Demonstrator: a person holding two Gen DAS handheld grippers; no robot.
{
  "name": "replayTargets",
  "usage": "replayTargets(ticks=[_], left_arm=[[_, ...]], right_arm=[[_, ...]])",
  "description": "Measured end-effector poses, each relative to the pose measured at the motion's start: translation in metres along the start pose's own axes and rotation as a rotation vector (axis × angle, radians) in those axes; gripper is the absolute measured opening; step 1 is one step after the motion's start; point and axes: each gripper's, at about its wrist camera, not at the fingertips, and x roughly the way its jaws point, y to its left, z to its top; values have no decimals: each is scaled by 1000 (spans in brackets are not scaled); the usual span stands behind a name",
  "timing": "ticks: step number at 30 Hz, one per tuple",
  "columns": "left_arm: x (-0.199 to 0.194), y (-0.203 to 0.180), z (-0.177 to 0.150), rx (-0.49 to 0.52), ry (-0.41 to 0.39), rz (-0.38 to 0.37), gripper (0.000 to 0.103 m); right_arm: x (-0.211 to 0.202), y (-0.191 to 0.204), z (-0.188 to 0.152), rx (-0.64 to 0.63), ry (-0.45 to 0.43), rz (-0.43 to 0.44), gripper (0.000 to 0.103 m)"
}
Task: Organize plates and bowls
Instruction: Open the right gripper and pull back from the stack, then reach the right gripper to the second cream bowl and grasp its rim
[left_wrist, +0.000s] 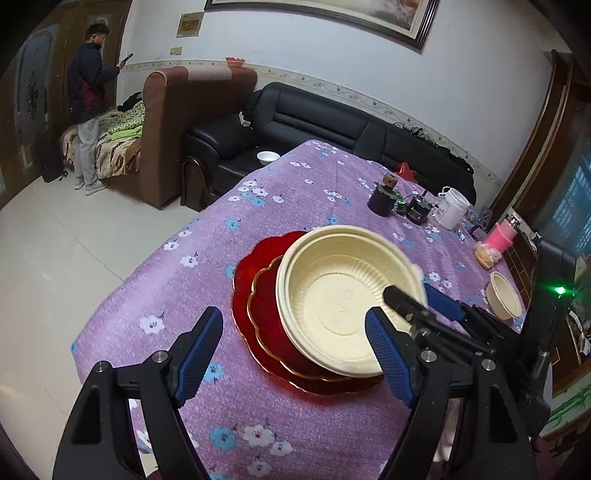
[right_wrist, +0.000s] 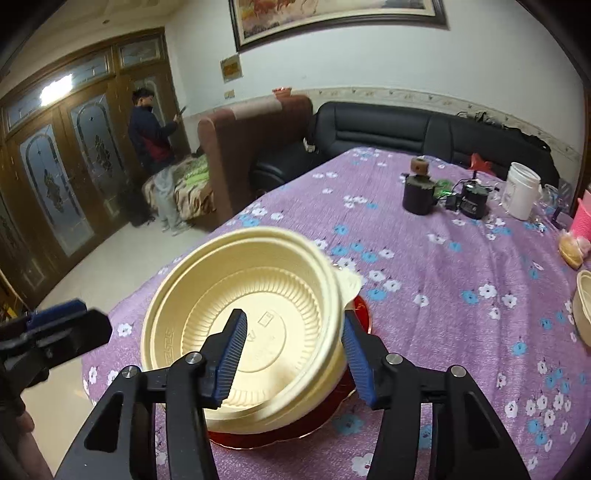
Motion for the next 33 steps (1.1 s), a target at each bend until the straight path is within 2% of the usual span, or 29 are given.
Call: replayTargets(ticks=[7,10,13,17,23,33], left_arm=[[-13,-21,-17,44,-79,59,80],[-17,-35,-25,77,-137,140,87],[-19,-48,-32,113,-174,215,89],[-19,-60,-40,144,-188,250,90],[-11,-76,-49,199,-161,257,91],[-5,-94,-64,256,-122,236,91]], right_arm=[[-40,-28,-7,99,-92,0,65],[-54,-38,-17,125,-103,2,66],[-65,-47,-32,152,-102,6,67],[-71,-57,-50,184,-92,-3,67],[-75,-72,-73,272,-67,16,67],[-80,-82,-85,300,-51,8,67]])
